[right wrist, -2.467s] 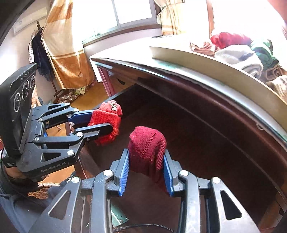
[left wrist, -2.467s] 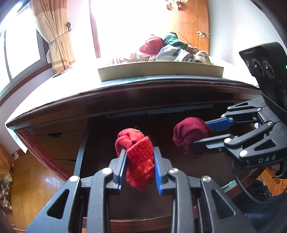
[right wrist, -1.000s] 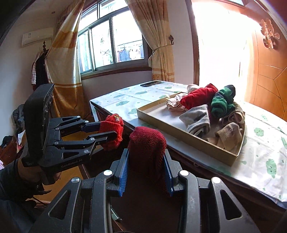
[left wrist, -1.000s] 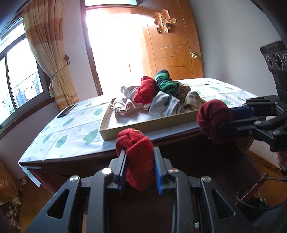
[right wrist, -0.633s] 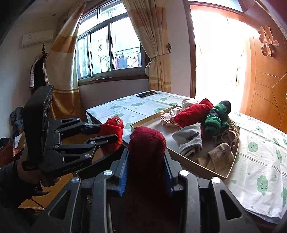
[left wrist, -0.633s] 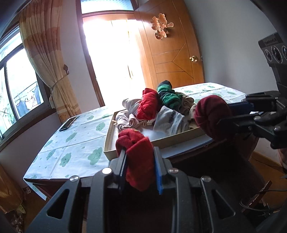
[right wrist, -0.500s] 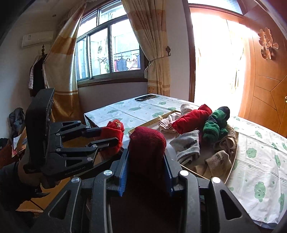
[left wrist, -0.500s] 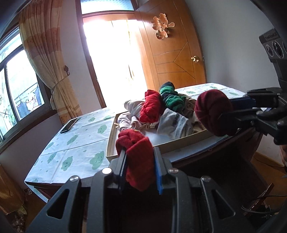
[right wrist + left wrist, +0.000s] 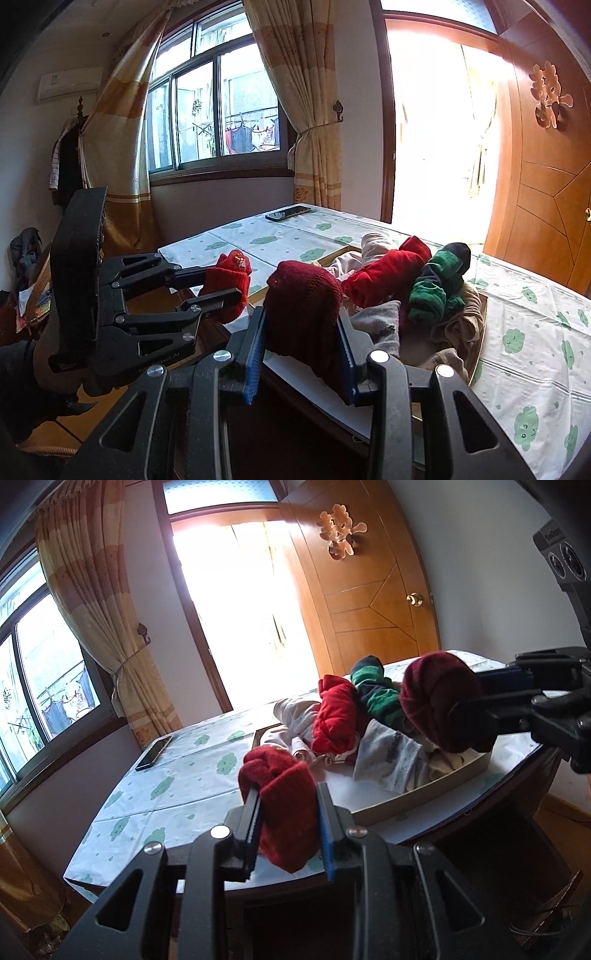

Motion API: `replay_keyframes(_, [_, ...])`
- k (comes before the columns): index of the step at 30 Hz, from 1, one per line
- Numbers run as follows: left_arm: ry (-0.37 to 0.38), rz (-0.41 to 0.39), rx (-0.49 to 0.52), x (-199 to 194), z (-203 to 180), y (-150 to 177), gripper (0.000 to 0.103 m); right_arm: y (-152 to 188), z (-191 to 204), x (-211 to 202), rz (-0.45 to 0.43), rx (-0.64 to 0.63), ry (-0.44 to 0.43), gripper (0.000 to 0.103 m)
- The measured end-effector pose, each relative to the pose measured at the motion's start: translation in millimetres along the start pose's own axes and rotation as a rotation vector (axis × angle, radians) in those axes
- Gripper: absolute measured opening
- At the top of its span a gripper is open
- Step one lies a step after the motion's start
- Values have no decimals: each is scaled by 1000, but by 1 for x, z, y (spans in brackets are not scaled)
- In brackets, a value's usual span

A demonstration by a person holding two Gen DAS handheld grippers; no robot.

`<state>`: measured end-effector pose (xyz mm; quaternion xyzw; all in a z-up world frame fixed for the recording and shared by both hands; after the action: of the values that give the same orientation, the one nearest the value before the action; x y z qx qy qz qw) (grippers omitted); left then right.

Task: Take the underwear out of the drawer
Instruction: 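Carry the bright red sock with the left tool while the right tool carries the dark red one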

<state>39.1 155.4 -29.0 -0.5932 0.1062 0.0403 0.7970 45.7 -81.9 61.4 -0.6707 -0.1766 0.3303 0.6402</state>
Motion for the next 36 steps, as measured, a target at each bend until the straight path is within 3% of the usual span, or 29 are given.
replay_keyframes(27, [-45, 136, 59, 82, 15, 16, 26, 22, -31, 96, 137, 38, 49, 37])
replay_keyframes(36, [-27, 178, 56, 97, 15, 21, 26, 37, -41, 117, 186, 51, 60, 37])
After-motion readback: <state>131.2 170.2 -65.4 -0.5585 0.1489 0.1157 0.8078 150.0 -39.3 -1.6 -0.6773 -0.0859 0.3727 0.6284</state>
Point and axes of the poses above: each gripper's, at about its wrist camera, not at the fingertips, and x roughly the way its jaws point, z to its left, y to its underside, the point moved 5 cm from there along x, roughly the way its jaws point, and after that the axes turned 13 degrees about -z, right-handed, at the moved point
